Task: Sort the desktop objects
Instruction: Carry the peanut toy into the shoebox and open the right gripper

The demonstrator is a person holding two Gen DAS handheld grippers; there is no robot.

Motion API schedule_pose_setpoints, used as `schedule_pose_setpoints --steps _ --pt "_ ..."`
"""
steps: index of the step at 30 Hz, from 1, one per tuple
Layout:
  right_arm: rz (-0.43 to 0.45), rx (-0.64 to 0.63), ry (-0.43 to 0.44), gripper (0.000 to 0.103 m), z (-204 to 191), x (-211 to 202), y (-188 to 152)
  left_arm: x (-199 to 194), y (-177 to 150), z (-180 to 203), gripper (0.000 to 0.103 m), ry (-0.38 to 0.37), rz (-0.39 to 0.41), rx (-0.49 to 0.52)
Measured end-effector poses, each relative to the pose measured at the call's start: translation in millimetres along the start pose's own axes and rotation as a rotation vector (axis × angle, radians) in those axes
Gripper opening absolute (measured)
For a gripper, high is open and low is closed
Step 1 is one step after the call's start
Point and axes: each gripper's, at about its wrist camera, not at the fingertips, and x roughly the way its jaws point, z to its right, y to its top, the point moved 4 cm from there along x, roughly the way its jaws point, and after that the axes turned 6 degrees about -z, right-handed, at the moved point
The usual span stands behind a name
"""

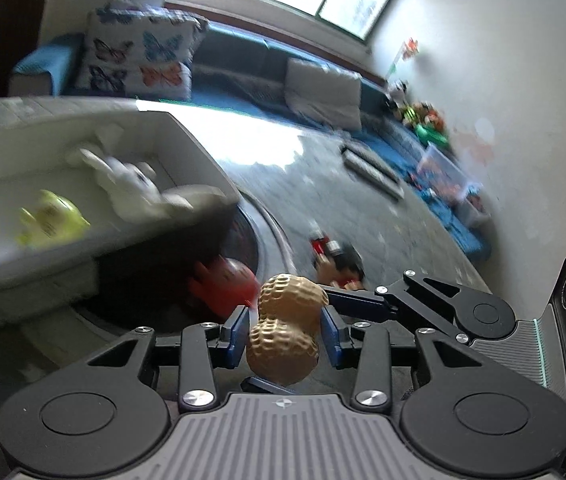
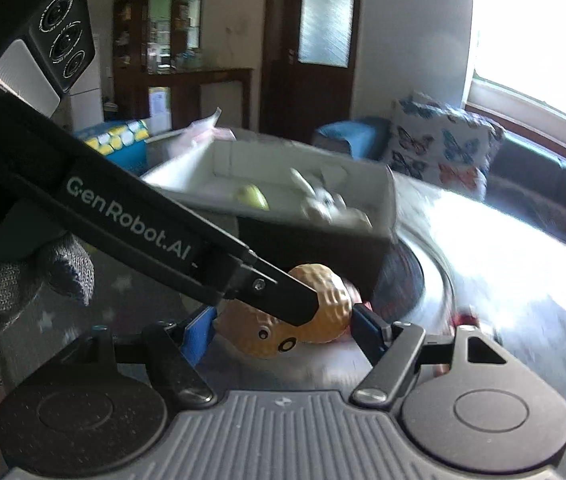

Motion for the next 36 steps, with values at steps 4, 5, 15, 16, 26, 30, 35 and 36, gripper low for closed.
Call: schedule_pose_setpoints --steps 4,5,15,16,26,30,35,36 --pt "0.026 -0.049 0.023 0.074 -6.7 14.0 31.2 -17.5 21.2 -22.5 0.042 0.027 0.041 -0.027" --pt "0.030 -0.058 0.028 0.074 -8.3 18.3 38.7 -20.1 26.4 -27.9 0.042 0.035 0.047 -0.032" --pt "0.034 -0.071 0.092 0.074 -9.5 77.0 103.6 -27.2 76.9 -88.9 0.042 0.094 0.069 -0.093" --pt "0.029 -0.069 0.100 0.074 -9.3 84.9 108.5 -26.0 80.4 -96.4 0.042 0.099 0.069 -0.102" --pt "-0.025 0.002 0.208 0.074 -7.4 160.5 139.3 -6.9 103.9 -167.6 0.041 0.143 0.027 -0.212" --pt "-0.059 0.028 0.253 0.074 -3.0 186.2 144.1 0.1 112.7 -190.1 0.036 0.156 0.016 -0.259" --pt "-0.109 0.038 0.293 0.074 -1.5 213.0 146.7 15.7 120.1 -204.2 0.035 0.183 -0.010 -0.263" --pt "-0.117 0.035 0.293 0.074 -1.9 216.6 147.1 18.9 120.4 -205.5 0.035 0.192 -0.015 -0.257"
